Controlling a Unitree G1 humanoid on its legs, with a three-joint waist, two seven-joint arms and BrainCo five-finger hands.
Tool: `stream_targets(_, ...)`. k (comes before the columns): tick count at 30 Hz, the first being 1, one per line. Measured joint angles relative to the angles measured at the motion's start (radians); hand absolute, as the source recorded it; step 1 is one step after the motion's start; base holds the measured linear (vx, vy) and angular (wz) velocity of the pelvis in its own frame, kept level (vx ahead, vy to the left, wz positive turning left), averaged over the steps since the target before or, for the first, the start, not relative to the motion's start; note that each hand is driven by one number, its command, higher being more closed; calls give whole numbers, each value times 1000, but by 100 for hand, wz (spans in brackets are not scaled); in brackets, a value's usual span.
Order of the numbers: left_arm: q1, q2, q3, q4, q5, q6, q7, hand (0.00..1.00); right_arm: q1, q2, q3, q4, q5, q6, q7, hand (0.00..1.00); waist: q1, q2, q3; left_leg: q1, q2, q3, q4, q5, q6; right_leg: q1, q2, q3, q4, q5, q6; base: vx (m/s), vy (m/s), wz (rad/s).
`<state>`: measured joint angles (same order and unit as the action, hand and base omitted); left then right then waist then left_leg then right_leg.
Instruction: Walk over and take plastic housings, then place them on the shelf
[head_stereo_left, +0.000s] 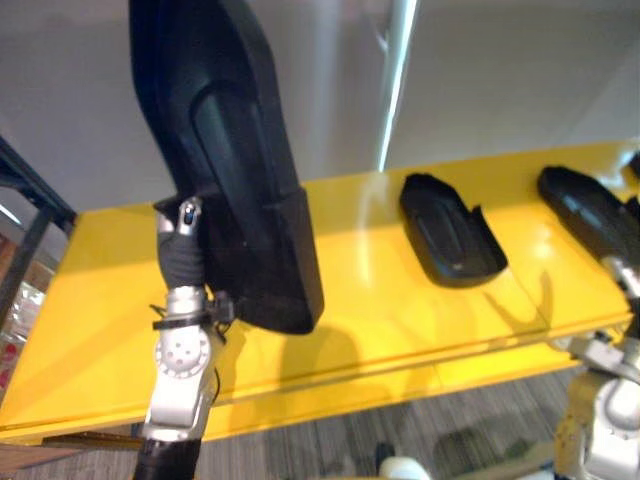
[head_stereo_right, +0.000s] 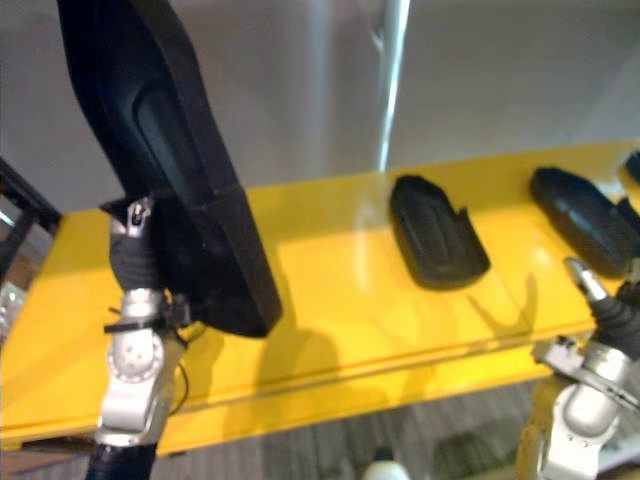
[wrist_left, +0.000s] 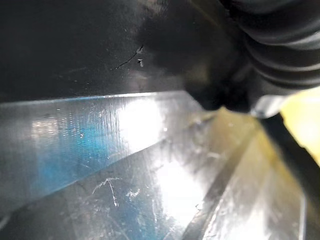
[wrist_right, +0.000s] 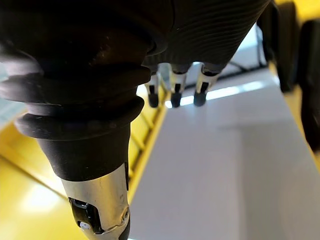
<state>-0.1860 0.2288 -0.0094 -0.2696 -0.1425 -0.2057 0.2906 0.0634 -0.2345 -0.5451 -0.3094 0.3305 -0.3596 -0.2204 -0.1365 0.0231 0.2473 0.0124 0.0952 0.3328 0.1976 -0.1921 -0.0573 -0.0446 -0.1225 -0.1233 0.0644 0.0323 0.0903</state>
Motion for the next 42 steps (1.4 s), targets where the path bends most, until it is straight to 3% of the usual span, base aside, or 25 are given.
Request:
stream_targets(3, -79, 1, -8, 58, 14, 58, 32, 100, -36, -41, -1, -1, -10, -6, -12, 0, -10, 8, 61, -31, -2, 9, 25, -3, 5, -31, -4, 19, 1, 18, 2, -168, 10, -12)
stream_targets(9, -259, 60, -60, 274, 44, 258, 67, 100, -69, -96, 0, -2, -9, -8, -20, 0, -23, 31, 81, -32, 2, 37, 22, -1, 4, -55, 3, 46, 5, 21, 2, 7, -5, -9)
stream_targets(13, -442, 115, -61, 499, 42, 385, 100, 100, -107, -117, -2, -5, 18, -16, 6, 0, -64, 31, 123, -30, -4, 43, 20, -1, 5, -62, -1, 54, 16, 21, 2, 4, 17, -7)
stream_targets(19, -590, 160, -96, 664, 39, 521, 92, 100, -94, -117, 10, -4, 17, -15, 29, 0, -77, 43, 167, -14, -6, 63, 2, 0, 5, -67, 1, 72, 17, 21, 1, -11, 2, -9)
stream_targets(24, -679, 208, -102, 778, 49, 597, 90, 100, -80, -117, 27, -4, 18, -15, 32, 0, -101, 46, 169, -5, -12, 65, -17, 9, 8, -67, -1, 73, 17, 21, 1, -2, -1, -1)
stream_targets(32, -708, 239, -101, 847, 126, 696, 32, 100, -60, -117, 50, -4, 40, -15, 48, 0, -101, 46, 169, 3, -12, 62, -23, 18, 9, -58, -1, 68, 17, 21, 1, -22, -6, 1)
stream_targets(36, -709, 251, -100, 865, 160, 709, -27, 100, -45, -116, 55, -4, 48, -15, 57, 0, -99, 46, 169, 5, -12, 56, -24, 22, 9, -49, -2, 62, 17, 21, 1, -31, -3, 6)
stream_targets(37, -708, 257, -101, 873, 160, 710, -45, 0, -44, -115, 55, -4, 48, -15, 65, 0, -100, 46, 169, 5, -12, 55, -25, 22, 9, -45, -2, 58, 17, 21, 2, -33, -4, 5)
stream_targets(42, -707, 265, -101, 878, 161, 713, -137, 0, -41, -115, 55, -4, 49, -13, 84, 0, -101, 47, 169, 7, -12, 32, -25, 25, 9, -27, -12, 40, 16, 18, 0, -26, 9, 12)
